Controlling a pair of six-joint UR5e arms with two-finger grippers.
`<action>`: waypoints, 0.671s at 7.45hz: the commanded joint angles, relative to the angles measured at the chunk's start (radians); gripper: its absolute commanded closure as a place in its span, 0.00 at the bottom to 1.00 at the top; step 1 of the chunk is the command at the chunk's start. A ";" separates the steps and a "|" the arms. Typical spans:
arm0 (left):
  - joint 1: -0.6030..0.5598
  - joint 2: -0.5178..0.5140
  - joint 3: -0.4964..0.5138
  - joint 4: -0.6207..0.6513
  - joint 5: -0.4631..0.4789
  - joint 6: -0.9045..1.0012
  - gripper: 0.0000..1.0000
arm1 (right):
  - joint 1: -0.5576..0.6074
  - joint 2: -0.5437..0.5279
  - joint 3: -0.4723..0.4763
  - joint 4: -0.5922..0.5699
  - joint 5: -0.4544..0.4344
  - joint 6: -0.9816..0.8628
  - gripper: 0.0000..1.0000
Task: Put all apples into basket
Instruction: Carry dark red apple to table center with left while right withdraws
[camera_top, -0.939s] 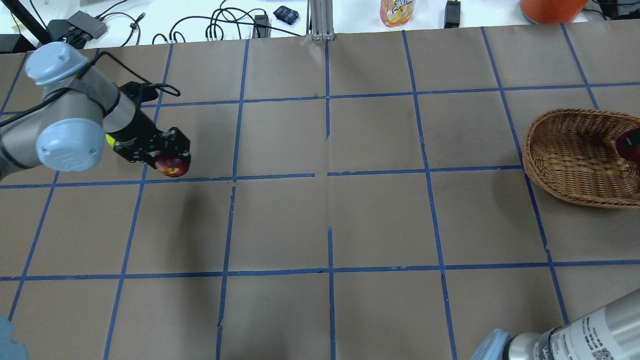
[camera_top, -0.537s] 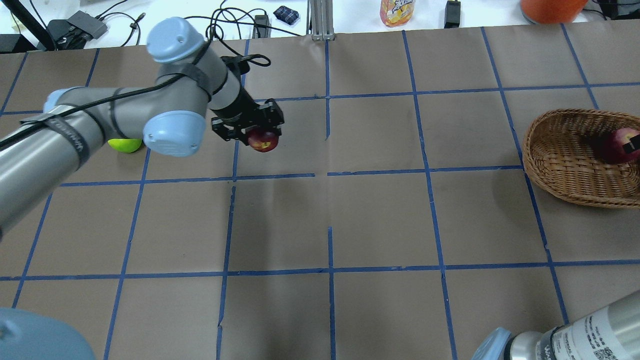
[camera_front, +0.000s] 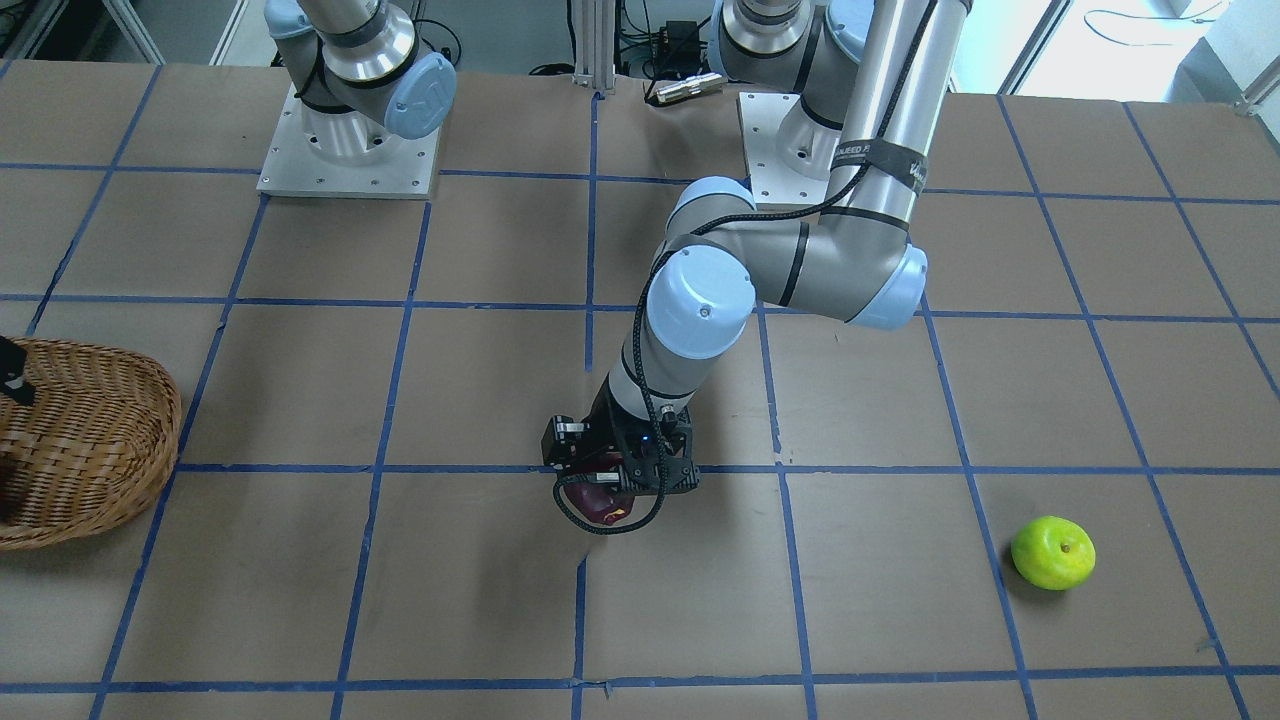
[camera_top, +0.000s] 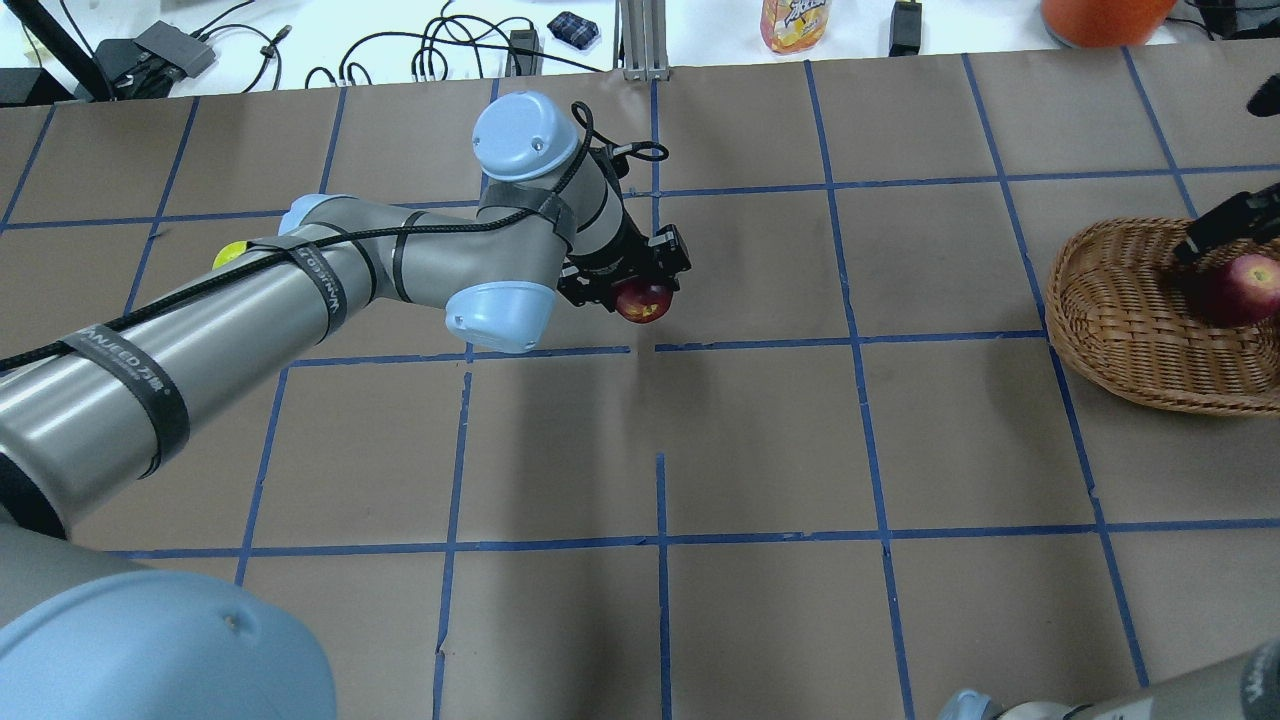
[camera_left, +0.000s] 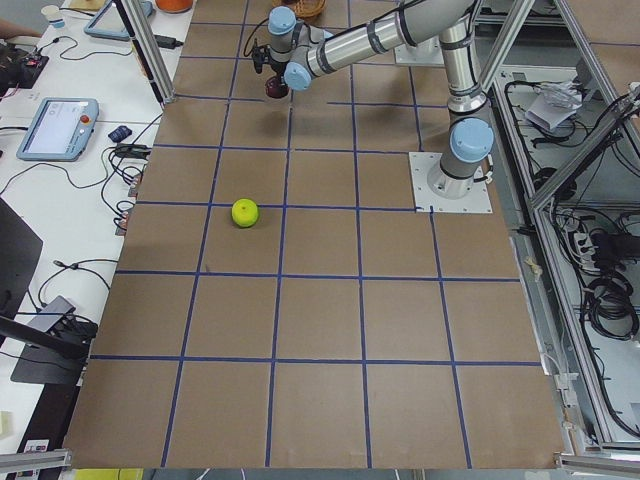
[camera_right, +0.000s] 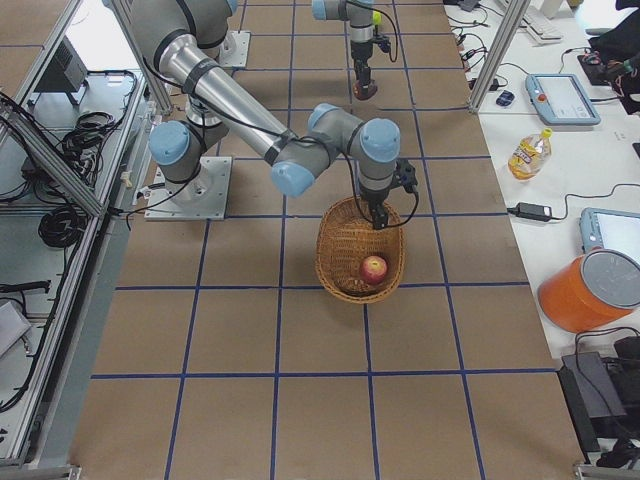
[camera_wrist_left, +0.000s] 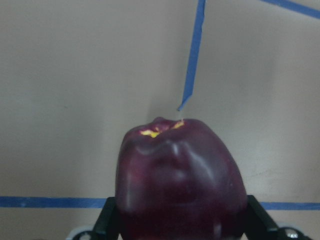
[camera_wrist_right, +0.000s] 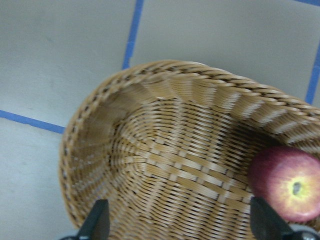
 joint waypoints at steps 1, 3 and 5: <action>-0.015 -0.025 -0.004 0.016 0.002 -0.005 0.00 | 0.252 -0.030 0.003 0.033 -0.020 0.394 0.00; 0.016 0.048 -0.012 -0.002 0.005 0.014 0.00 | 0.453 -0.016 0.001 0.010 -0.019 0.731 0.00; 0.183 0.145 -0.009 -0.179 -0.001 0.230 0.00 | 0.531 0.029 0.004 -0.062 -0.061 0.813 0.00</action>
